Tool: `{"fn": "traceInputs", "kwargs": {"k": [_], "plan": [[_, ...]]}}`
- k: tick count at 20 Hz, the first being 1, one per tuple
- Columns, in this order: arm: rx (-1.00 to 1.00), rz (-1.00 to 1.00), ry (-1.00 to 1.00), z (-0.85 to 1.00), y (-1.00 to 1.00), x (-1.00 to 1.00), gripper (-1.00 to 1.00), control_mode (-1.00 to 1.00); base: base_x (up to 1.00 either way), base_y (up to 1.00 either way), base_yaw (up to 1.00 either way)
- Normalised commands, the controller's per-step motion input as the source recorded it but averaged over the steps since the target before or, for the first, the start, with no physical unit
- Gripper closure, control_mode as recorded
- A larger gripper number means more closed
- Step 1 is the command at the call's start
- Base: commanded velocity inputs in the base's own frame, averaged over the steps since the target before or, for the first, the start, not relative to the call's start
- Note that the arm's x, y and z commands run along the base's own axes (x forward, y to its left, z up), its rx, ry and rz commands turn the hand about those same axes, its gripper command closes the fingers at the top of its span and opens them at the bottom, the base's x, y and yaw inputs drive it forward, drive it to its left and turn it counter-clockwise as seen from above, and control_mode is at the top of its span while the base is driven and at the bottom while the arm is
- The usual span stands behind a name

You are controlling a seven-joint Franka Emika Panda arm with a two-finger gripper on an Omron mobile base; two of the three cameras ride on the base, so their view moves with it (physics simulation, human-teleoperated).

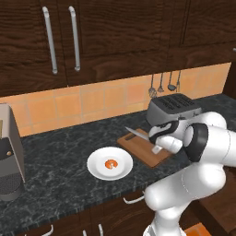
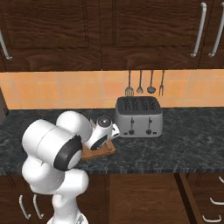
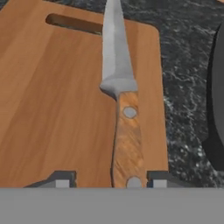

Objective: Pick up the knife from the drawer and place it on the cutting board. Then place the meat from the plate to the cutting board.

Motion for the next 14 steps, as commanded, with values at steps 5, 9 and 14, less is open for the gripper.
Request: {"fn": "traceInputs", "kwargs": {"k": [5, 9, 14], "plan": [[0.0, -0.01, -0.03, 0.38, 0.01, -0.27, -1.0, -1.0, 0.0, 0.0, 0.0], [0.0, -0.01, -0.1, 0.78, 0.0, -0.34, -1.0, -1.0, 0.0, 0.0, 0.0], [0.0, 0.0, -0.03, 0.94, 0.0, -0.31, -1.0, -1.0, 0.0, 0.0, 0.0]]}}
